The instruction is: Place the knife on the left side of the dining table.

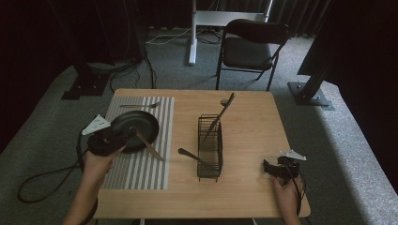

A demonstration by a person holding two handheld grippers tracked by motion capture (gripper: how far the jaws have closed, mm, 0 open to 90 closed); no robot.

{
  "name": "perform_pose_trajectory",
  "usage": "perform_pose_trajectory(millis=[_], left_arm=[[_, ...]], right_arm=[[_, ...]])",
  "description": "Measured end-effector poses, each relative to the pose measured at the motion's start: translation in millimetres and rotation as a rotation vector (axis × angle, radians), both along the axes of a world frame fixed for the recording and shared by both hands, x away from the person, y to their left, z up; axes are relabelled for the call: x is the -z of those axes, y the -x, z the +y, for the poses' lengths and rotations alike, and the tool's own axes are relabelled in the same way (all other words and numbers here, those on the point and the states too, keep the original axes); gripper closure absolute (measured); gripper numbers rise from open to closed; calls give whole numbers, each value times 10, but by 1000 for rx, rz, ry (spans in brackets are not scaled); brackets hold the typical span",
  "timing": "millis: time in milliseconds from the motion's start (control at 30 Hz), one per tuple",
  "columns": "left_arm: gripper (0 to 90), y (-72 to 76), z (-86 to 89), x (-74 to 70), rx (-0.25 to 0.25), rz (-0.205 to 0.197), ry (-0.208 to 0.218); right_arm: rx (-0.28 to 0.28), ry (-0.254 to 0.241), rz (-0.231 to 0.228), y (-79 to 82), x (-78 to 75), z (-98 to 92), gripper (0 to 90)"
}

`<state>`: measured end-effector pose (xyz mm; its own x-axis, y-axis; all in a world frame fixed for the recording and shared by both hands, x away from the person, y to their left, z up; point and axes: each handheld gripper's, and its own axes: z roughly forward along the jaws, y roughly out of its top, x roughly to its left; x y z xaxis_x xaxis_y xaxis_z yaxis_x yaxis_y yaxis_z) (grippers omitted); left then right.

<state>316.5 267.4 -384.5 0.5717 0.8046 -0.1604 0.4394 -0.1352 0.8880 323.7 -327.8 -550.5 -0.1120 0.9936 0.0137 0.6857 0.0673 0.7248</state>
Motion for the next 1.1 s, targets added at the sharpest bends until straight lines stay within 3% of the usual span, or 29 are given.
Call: perform_pose_trajectory(millis=[233, 333, 700, 900, 1100], left_arm=[[785, 26, 147, 59, -50, 6, 8], [782, 40, 252, 119, -74, 29, 35], [754, 85, 458, 251, -137, 68, 32], [735, 141, 590, 385, -179, 90, 40], [722, 213, 763, 586, -222, 132, 80]], right_arm=[[0, 0, 0, 0, 0, 0, 125], [0, 0, 0, 0, 0, 0, 125], [0, 1, 0, 0, 0, 0, 125], [0, 0, 0, 0, 0, 0, 125], [0, 0, 1, 0, -1, 0, 125]])
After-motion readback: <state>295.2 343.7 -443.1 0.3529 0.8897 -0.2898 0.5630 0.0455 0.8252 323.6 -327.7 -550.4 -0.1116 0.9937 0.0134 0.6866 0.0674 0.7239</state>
